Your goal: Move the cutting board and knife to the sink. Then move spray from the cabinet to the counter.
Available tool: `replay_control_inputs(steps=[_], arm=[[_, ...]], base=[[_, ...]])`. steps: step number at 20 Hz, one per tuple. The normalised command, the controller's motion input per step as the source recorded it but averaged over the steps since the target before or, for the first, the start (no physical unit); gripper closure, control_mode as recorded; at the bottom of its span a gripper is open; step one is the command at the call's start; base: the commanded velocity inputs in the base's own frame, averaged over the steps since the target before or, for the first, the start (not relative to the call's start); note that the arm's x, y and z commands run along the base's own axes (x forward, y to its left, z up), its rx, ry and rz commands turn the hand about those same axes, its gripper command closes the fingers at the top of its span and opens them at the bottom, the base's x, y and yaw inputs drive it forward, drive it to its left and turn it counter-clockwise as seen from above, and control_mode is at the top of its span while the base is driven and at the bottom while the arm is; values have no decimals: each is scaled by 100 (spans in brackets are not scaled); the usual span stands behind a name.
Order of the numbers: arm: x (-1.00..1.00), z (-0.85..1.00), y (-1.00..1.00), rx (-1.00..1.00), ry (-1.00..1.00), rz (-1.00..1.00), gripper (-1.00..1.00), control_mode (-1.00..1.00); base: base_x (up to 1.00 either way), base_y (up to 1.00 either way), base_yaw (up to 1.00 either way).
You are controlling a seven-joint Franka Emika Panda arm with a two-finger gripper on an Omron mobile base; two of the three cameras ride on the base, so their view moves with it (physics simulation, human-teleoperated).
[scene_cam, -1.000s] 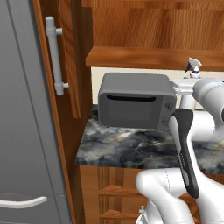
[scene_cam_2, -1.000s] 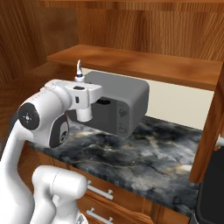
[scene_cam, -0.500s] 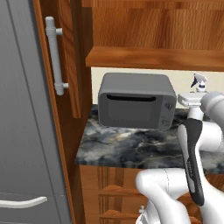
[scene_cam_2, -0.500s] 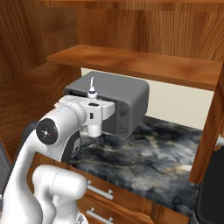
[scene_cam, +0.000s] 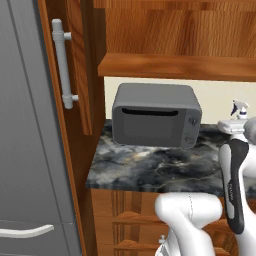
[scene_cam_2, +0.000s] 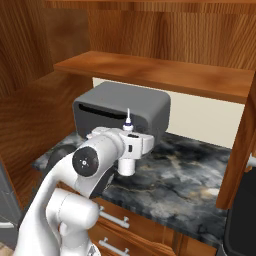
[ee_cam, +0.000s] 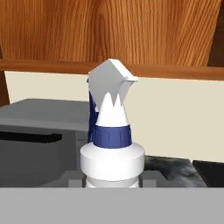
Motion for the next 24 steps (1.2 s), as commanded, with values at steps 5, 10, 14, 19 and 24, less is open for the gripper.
replay_control_inputs(steps=[5,10,14,19,24], arm=[[6,-48,-49,0,2,-3,100,-100],[1,-41,-26,0,-7,0,100,-100],[0,-47,-6,2,-12,0,100,-100],[8,-36,-11,0,-4,0,100,-100],[15,-9,-29,1,12,0,100,-100]], base=[[0,0,0],[0,0,0],[0,0,0],[0,0,0],[0,0,0]])
